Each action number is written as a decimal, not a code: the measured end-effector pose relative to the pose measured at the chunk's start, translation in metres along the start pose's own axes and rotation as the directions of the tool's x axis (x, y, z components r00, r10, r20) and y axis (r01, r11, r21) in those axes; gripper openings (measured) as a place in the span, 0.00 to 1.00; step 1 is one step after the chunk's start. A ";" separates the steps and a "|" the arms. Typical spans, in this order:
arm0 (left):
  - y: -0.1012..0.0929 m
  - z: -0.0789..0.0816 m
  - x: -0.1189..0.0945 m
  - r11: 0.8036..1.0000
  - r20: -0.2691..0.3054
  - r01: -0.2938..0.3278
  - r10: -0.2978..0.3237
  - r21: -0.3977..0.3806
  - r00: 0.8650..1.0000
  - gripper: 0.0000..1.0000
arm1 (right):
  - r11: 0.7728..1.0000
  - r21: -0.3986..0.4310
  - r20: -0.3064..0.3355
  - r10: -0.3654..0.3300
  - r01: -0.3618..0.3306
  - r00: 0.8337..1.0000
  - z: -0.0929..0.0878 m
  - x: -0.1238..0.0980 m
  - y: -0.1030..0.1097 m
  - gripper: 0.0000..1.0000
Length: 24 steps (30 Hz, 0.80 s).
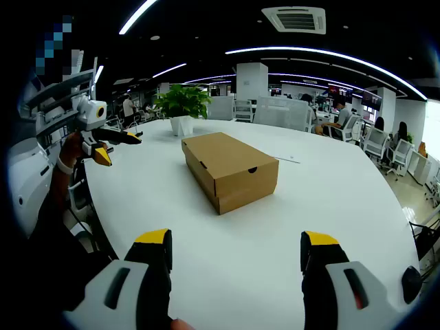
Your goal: Operate the shoe box by opening the lid, removing the specified soft item, and placing it in the target area until the item is outside and the box remains undamaged.
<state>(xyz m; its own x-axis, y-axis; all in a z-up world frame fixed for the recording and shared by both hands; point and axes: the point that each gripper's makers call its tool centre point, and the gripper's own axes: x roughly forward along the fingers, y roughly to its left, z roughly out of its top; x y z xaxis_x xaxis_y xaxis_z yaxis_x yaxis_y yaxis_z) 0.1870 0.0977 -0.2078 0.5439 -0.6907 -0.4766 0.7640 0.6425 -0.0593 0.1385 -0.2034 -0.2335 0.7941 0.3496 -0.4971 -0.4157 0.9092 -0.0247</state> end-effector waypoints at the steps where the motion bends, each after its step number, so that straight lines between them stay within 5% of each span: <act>1: 0.002 0.000 -0.002 1.000 0.003 -0.004 0.004 -0.001 1.000 0.97 | 1.000 -0.006 -0.003 -0.013 0.013 1.000 0.000 0.000 -0.003 0.79; 24: 0.028 0.001 -0.025 0.997 0.044 -0.076 0.078 -0.031 0.996 0.97 | 0.999 0.040 0.085 -0.014 0.011 0.996 0.022 -0.005 0.003 0.75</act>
<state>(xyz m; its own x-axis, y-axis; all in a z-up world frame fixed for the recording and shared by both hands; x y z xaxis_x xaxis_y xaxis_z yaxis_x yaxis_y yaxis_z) 0.1954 0.1324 -0.1966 0.6164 -0.6527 -0.4405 0.7091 0.7034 -0.0500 0.1434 -0.1972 -0.2118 0.8349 0.3545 -0.4210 -0.3890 0.9212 0.0043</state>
